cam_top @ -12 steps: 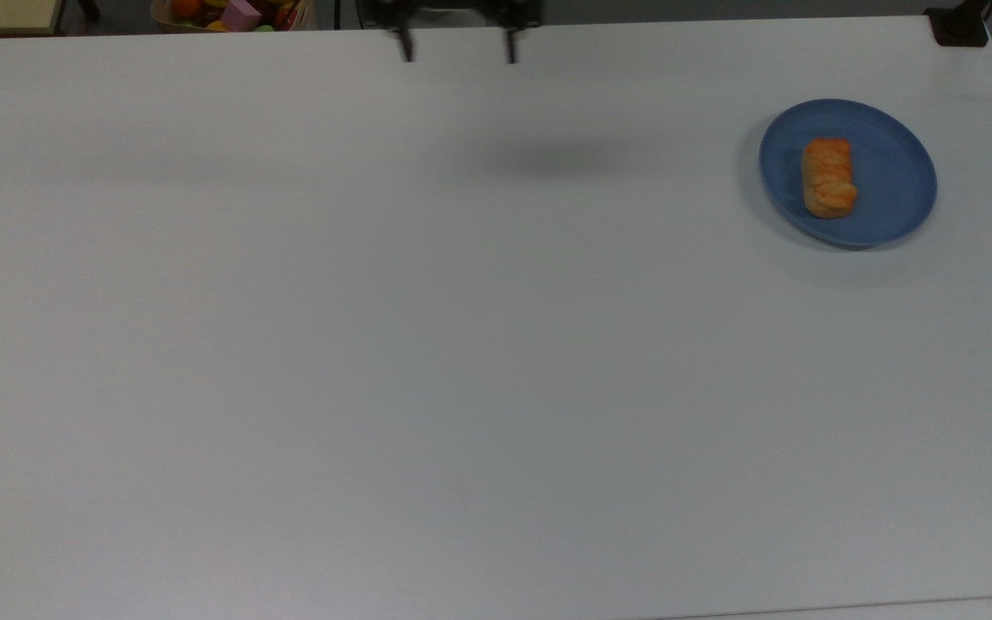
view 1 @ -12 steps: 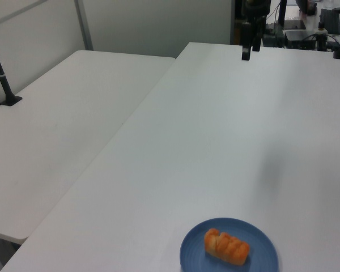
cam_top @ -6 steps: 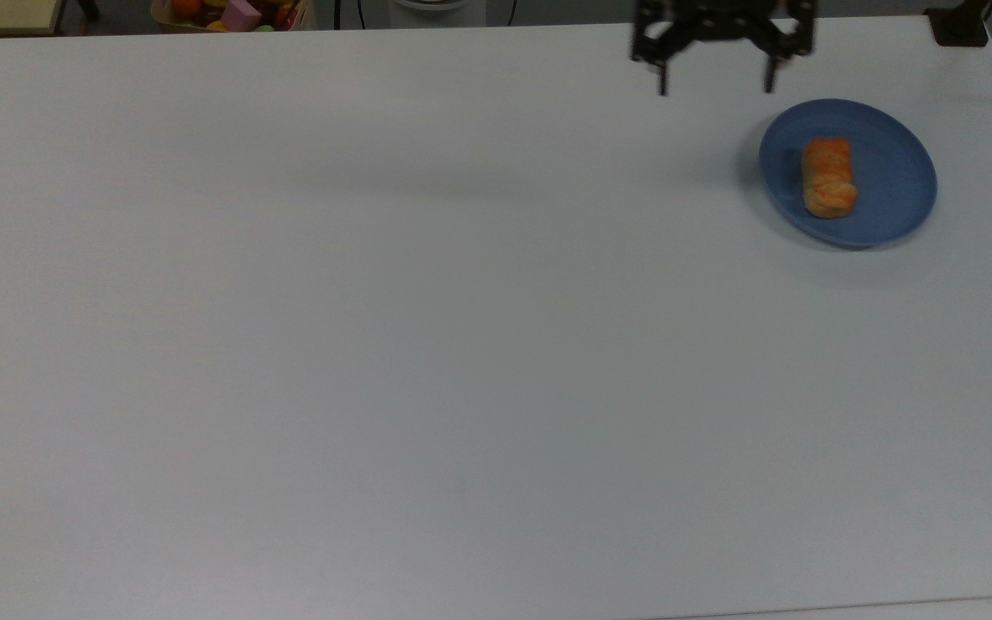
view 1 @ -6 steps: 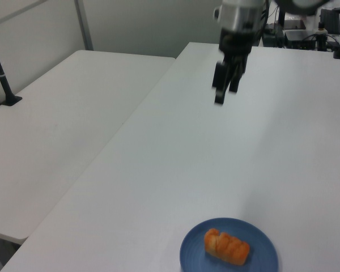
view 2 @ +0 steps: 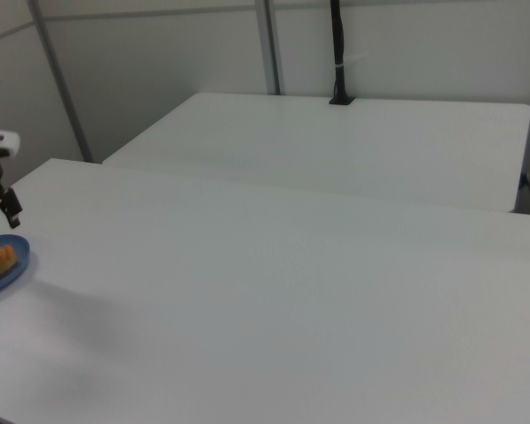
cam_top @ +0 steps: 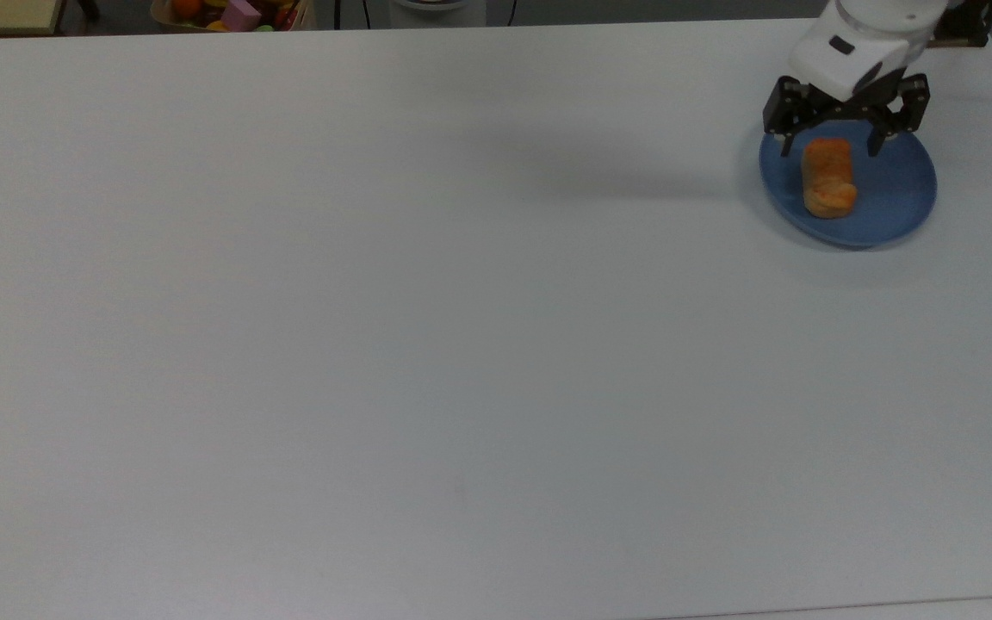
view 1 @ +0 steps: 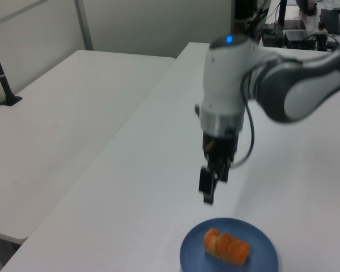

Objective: Put the bread on the table
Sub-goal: 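Lower the gripper and close it on the orange bread roll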

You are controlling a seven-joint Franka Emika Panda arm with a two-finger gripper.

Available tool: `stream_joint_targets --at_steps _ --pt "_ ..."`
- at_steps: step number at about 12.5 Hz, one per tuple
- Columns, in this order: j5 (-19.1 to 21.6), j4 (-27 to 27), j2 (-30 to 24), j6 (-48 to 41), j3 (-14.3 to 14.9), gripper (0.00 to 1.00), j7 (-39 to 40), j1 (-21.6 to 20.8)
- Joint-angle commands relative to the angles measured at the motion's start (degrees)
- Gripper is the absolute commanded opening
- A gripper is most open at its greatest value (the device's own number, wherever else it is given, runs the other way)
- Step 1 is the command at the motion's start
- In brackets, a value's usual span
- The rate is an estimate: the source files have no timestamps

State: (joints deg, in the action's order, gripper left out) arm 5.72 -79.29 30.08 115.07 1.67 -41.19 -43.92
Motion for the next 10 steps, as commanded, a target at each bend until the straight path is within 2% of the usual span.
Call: stream_joint_targets --at_steps 1,5,10 --pt "-1.7 2.1 5.8 2.6 1.2 1.00 -3.9 -4.1" --pt "-2.5 1.9 7.5 3.0 1.2 1.00 -6.5 -6.7" --pt "-6.7 2.0 9.4 3.0 1.2 0.59 -8.9 -8.1"
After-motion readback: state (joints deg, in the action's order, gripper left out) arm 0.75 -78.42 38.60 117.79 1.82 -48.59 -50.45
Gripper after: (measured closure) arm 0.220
